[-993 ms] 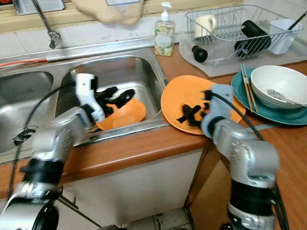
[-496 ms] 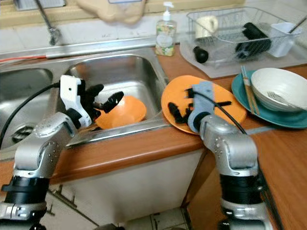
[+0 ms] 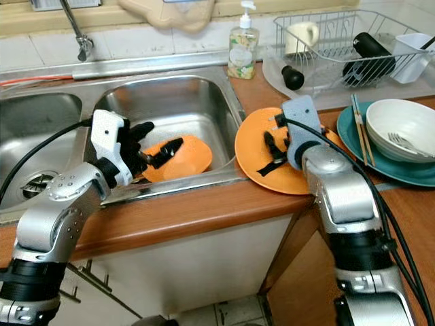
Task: Kitchen organization
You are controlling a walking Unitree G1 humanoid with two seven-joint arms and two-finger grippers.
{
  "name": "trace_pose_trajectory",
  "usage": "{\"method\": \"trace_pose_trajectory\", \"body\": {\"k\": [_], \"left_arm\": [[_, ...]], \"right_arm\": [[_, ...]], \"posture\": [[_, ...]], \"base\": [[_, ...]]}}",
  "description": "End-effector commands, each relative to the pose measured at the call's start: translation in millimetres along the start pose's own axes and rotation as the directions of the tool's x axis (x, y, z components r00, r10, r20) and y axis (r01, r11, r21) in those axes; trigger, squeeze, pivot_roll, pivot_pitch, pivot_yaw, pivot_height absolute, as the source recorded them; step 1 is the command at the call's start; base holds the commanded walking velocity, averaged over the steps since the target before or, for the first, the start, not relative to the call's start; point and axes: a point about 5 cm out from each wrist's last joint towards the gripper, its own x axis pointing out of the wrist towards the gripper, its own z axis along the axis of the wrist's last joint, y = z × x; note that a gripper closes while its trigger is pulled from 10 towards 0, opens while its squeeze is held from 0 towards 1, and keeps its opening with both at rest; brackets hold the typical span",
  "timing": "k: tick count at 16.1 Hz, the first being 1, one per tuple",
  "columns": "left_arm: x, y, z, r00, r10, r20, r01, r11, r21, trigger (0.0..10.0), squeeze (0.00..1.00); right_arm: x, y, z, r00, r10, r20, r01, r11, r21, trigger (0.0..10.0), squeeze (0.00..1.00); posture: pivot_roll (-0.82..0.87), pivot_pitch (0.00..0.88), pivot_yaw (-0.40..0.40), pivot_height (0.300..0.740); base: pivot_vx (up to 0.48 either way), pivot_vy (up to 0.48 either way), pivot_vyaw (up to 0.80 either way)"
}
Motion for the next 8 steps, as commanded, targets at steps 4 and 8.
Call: {"method": "trace_pose_trajectory", "body": {"k": [4,8], "left_arm": [[-6.5,-14.0,0,0.991,-0.128,-0.033,0.129,0.991,0.034,10.0,0.0],[-9.5,-12.6,2,0.99,-0.136,-0.042,0.137,0.99,0.042,10.0,0.0]], "right_arm": [[12.2,4.9,-2,0.999,0.003,-0.039,-0.005,0.999,-0.05,10.0,0.0],[21.3,23.7,-2,0.995,0.085,-0.045,-0.087,0.995,-0.04,10.0,0.0]], "posture": [[-0.16,0.0,0.069,0.74],[-0.15,0.0,0.068,0.74]], "base": [[0.0,0.0,0.0],[0.0,0.0,0.0]]}}
